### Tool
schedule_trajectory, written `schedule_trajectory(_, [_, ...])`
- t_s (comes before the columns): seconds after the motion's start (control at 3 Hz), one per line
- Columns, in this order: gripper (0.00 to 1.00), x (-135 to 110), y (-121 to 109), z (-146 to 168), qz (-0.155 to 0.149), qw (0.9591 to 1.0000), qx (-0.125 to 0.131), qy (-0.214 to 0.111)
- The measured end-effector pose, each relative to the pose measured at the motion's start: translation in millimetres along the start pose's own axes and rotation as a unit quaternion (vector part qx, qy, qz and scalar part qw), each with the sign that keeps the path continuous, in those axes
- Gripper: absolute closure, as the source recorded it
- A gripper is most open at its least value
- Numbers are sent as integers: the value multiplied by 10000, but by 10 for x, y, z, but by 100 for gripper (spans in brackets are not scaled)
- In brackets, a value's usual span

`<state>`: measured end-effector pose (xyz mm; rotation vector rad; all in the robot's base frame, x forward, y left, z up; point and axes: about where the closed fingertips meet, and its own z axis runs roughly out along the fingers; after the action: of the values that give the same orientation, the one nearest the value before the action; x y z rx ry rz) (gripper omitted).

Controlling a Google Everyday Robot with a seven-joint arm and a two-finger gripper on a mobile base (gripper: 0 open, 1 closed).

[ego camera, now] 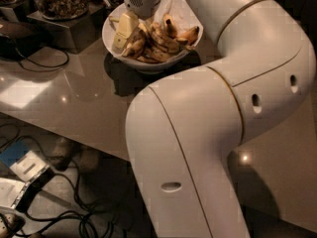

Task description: Pick banana from white bowl

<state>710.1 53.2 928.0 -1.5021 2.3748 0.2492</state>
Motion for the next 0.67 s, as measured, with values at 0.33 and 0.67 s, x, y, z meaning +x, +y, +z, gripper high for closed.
schedule_trajectory(0.33, [0, -12, -145, -171, 216, 9994, 188, -207])
schedule_trajectory(0.67, [0, -63, -142, -109, 217, 9996, 131, -158])
